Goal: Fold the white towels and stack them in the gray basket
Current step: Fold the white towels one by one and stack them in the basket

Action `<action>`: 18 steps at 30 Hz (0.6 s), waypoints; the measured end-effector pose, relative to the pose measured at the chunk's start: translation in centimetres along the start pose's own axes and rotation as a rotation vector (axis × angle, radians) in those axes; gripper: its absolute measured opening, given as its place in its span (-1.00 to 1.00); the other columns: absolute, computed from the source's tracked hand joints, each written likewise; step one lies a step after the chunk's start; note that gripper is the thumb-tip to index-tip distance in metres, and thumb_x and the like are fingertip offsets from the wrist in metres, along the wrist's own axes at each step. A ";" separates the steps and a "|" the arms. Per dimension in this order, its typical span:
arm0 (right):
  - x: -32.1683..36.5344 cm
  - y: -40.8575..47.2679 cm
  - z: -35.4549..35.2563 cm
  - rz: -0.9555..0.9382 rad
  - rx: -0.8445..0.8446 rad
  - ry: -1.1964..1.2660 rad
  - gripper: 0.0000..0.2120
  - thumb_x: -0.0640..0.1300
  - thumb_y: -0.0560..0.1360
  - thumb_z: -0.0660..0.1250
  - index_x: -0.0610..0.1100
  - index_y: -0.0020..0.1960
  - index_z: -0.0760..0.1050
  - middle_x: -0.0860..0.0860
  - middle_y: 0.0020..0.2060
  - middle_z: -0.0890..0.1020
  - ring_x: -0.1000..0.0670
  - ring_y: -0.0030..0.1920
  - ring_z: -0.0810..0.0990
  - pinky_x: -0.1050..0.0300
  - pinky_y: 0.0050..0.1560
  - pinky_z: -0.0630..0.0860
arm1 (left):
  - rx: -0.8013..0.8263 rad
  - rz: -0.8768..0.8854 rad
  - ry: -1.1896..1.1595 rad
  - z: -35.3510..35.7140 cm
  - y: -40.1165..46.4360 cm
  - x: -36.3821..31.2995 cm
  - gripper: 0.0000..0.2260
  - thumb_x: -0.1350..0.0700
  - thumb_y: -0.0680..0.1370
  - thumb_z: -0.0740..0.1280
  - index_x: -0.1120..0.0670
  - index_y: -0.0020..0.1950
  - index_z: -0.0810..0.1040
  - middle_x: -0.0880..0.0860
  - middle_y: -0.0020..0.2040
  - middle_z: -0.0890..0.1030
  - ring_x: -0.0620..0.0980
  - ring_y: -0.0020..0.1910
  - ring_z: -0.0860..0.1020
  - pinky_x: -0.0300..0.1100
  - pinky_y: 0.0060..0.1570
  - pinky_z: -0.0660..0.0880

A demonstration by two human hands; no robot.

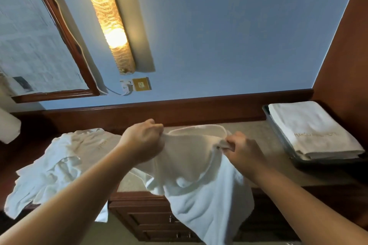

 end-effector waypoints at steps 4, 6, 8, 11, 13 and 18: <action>0.4 0.1 0.0 -0.220 -0.167 -0.082 -0.71 -0.08 0.52 0.30 0.04 -0.29 0.25 0.09 -0.29 0.30 0.04 -0.38 0.29 0.19 -0.41 0.19 | 0.131 0.025 0.110 2.6 -1.1 -0.6 -0.43 -0.55 0.47 0.06 -0.10 0.01 0.52 -0.07 -0.02 0.49 0.03 -0.05 0.59 -0.03 -0.04 0.59; 0.4 0.3 0.3 -0.328 -0.203 -0.146 -0.78 -0.27 0.43 0.34 0.00 -0.24 0.38 0.07 -0.25 0.29 0.00 -0.38 0.27 0.17 -0.42 0.19 | 0.121 0.037 0.128 3.9 -1.2 -0.3 -0.40 -0.64 0.40 0.12 -0.13 -0.05 0.49 -0.10 -0.07 0.47 -0.03 -0.12 0.56 -0.06 -0.12 0.58; -0.2 0.3 0.6 -0.360 -0.194 -0.176 -0.77 -0.37 0.40 0.33 -0.04 -0.16 0.46 0.03 -0.21 0.29 -0.07 -0.39 0.31 0.06 -0.48 0.31 | 0.093 0.053 0.096 5.1 -1.3 0.6 -0.48 -0.57 0.44 0.22 -0.14 -0.01 0.53 -0.12 -0.09 0.46 -0.03 -0.11 0.56 -0.09 -0.16 0.54; -2.0 0.4 0.6 -0.323 -0.118 -0.210 -0.64 -0.42 0.40 0.38 0.01 -0.01 0.51 0.04 -0.19 0.28 -0.11 -0.40 0.36 -0.01 -0.48 0.40 | 0.021 0.041 -0.004 6.5 -1.6 2.7 -0.64 -0.40 0.55 0.29 -0.15 0.03 0.61 -0.11 -0.09 0.48 0.01 -0.07 0.59 -0.13 -0.21 0.42; -3.2 0.3 0.4 -0.312 -0.063 -0.230 -0.67 -0.38 0.41 0.37 0.03 -0.02 0.56 0.06 -0.19 0.27 -0.11 -0.38 0.39 0.00 -0.46 0.43 | -0.049 -0.006 -0.073 7.0 -1.8 4.0 -0.74 -0.26 0.60 0.31 -0.11 0.03 0.62 -0.08 -0.09 0.54 0.06 -0.05 0.61 -0.12 -0.21 0.42; -2.6 -0.2 1.4 -0.405 -0.019 -0.231 -0.73 -0.02 0.49 0.16 -0.04 -0.12 0.62 0.10 -0.19 0.22 -0.08 -0.38 0.43 0.06 -0.45 0.39 | -0.048 -0.079 -0.137 7.1 -1.4 3.3 -0.91 0.00 0.62 0.26 -0.03 0.00 0.52 -0.05 -0.09 0.51 0.13 -0.01 0.61 -0.08 -0.12 0.47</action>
Point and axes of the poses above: each hand's wrist, its own y-axis towards the middle knuckle, its own z-axis out of the palm, x = y × z, the point moved 1 cm from there along y, towards the middle knuckle
